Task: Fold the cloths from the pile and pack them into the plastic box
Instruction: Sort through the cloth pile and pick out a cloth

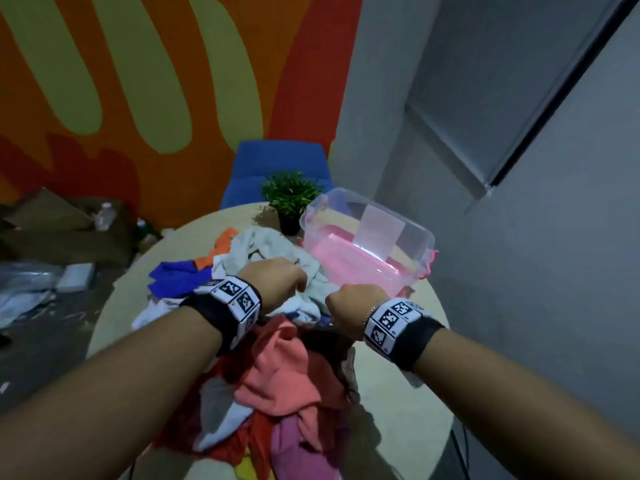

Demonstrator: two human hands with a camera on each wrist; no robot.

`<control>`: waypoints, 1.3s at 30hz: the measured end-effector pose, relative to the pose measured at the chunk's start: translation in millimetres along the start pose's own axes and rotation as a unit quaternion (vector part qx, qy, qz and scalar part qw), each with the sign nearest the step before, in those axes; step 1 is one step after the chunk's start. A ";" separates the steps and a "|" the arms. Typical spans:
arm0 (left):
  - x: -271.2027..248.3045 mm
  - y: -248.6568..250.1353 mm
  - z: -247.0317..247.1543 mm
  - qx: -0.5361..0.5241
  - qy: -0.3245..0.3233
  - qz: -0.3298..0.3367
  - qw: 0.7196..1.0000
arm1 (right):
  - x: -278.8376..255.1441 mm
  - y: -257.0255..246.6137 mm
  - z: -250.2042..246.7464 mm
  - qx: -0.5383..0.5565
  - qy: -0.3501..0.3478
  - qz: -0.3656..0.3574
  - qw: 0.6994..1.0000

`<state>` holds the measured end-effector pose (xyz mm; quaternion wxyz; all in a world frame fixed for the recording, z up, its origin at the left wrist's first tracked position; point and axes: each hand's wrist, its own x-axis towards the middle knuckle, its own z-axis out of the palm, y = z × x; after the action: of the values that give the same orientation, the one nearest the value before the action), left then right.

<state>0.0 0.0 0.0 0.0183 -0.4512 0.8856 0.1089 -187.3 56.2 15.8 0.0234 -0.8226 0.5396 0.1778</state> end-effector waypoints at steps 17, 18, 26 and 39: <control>-59.0 -32.0 50.5 -0.401 0.149 -0.083 0.900 | 43.0 -64.7 47.1 0.359 0.186 0.038 0.914; -60.0 -30.1 46.2 -0.449 0.127 -0.078 0.881 | 41.5 -61.0 39.0 0.365 0.208 0.046 0.907; -57.5 -37.3 21.6 -0.385 0.116 -0.030 0.915 | 16.5 -30.2 -29.2 0.401 0.383 0.110 0.825; -41.7 -36.3 -81.0 -0.524 0.370 -0.101 0.760 | -23.1 26.4 -69.5 0.360 0.384 0.149 0.837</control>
<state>59.2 -4.5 78.1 -0.5394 -0.4822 0.5775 0.3782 -200.6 49.5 92.1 0.0822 -0.6685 0.6470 -0.3575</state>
